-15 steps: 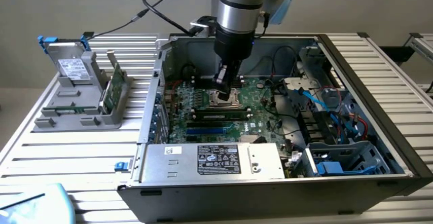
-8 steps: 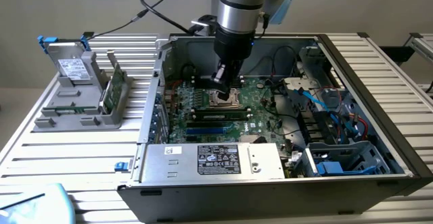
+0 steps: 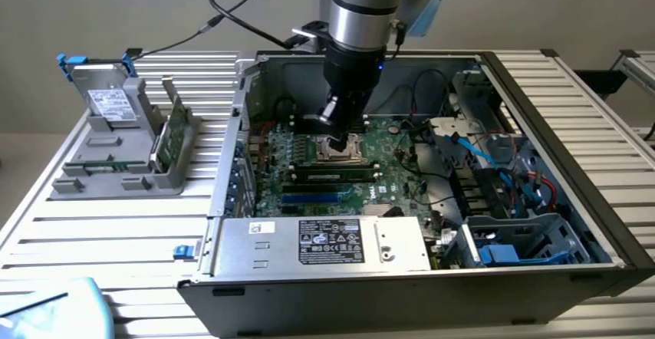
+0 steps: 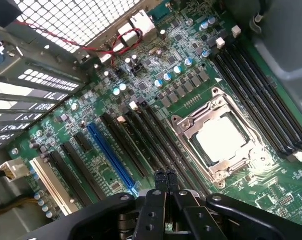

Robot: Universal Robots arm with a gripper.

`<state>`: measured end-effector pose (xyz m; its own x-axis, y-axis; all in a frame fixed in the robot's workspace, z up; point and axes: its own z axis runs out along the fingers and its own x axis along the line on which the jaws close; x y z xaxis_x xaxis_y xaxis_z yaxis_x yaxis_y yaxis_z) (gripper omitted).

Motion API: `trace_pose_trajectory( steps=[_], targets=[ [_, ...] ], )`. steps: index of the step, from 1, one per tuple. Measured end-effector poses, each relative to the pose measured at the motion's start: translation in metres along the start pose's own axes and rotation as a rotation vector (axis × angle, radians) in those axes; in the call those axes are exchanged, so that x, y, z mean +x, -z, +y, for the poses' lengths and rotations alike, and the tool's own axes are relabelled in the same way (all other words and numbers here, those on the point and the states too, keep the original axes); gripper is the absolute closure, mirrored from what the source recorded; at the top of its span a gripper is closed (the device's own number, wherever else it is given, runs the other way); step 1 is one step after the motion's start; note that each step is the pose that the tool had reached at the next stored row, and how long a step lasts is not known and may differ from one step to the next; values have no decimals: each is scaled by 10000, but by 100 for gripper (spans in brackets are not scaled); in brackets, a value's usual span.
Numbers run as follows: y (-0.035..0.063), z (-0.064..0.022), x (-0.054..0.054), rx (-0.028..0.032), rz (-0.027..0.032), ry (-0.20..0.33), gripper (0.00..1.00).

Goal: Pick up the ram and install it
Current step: 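Press down the ram until it locks into place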

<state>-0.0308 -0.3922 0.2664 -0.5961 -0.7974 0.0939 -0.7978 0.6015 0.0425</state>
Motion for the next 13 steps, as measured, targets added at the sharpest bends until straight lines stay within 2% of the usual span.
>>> trace_pose_trajectory(
  steps=[13],
  targets=[
    [0, 0, 0, -105, -112, -1696, 89]
  ],
)
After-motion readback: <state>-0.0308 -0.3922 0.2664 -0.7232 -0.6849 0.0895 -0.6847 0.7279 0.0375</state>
